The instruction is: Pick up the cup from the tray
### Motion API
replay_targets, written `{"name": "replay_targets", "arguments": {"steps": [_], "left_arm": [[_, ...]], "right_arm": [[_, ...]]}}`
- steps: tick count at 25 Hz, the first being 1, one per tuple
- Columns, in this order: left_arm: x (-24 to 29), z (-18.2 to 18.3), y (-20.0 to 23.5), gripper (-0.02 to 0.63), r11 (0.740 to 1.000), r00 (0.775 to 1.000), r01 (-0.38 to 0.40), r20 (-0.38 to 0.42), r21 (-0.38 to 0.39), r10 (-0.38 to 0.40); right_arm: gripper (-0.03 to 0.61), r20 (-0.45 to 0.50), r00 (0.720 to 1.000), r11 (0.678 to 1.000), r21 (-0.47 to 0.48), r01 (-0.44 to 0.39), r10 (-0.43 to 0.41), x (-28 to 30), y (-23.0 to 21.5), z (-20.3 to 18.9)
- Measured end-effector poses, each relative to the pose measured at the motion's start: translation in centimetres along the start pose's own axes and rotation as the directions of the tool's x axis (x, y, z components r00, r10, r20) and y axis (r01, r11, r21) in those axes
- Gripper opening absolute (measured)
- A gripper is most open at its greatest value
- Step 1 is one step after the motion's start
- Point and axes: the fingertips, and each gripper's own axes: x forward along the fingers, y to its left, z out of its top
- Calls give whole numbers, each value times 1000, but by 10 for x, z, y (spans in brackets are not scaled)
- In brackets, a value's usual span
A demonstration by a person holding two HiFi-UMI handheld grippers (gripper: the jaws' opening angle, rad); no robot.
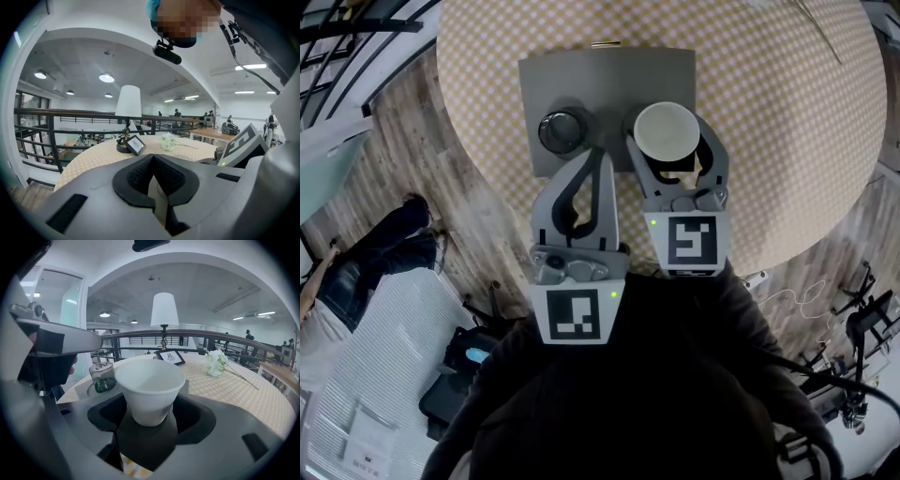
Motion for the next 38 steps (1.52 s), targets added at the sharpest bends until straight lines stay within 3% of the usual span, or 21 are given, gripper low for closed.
{"name": "replay_targets", "arguments": {"steps": [10,21,29,38], "left_arm": [[-13,17,-8,3,1000,999,6,41,9,-7],[-17,47,-48,3,993,988,109,103,51,-113],[-9,44,-84,3,977,976,194,80,82,-201],[14,24,-103,3,965,968,248,17,91,-250]], "right_arm": [[302,63,997,999,5,40,-40,-19,-5,22],[302,113,979,986,12,168,-169,-64,-40,41],[302,77,962,962,91,256,-263,-88,-72,18],[302,-6,954,935,199,295,-300,-84,-95,-27]]}}
